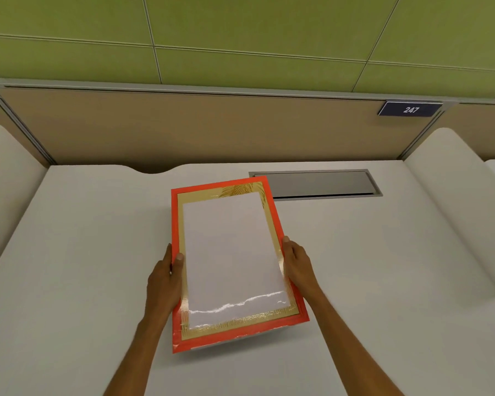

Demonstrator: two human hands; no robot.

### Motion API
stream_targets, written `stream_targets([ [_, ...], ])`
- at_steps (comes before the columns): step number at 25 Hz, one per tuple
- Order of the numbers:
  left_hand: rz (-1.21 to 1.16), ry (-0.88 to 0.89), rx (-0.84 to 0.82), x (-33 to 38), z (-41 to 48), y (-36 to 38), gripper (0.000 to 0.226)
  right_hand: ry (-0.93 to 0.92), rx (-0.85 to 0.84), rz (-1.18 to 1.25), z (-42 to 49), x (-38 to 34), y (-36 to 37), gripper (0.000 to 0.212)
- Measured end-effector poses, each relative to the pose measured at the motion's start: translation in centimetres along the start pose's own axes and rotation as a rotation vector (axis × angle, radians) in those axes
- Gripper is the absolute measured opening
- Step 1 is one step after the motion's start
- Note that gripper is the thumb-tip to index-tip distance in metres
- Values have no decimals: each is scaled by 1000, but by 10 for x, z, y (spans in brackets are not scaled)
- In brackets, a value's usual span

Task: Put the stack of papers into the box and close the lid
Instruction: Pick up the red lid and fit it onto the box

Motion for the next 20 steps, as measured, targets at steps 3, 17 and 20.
stream_targets([
  [3,107,53,9,3,4,6,70,10,26,-69,6,18,7,48],
  [17,201,71,-15,-4,17,20,63,48,-42,35,18,35,23,55],
  [20,216,55,-40,-6,16,23,64,68,-76,20,19,38,26,59],
])
Point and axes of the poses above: each hand's wrist, its own z-axis towards the middle knuckle, its own y-axis out of the palm, x = y × z, the point moved 7 cm from there along z, towards the middle knuckle, and after that the axes turned 11 degrees about x, right-handed, at the moved point
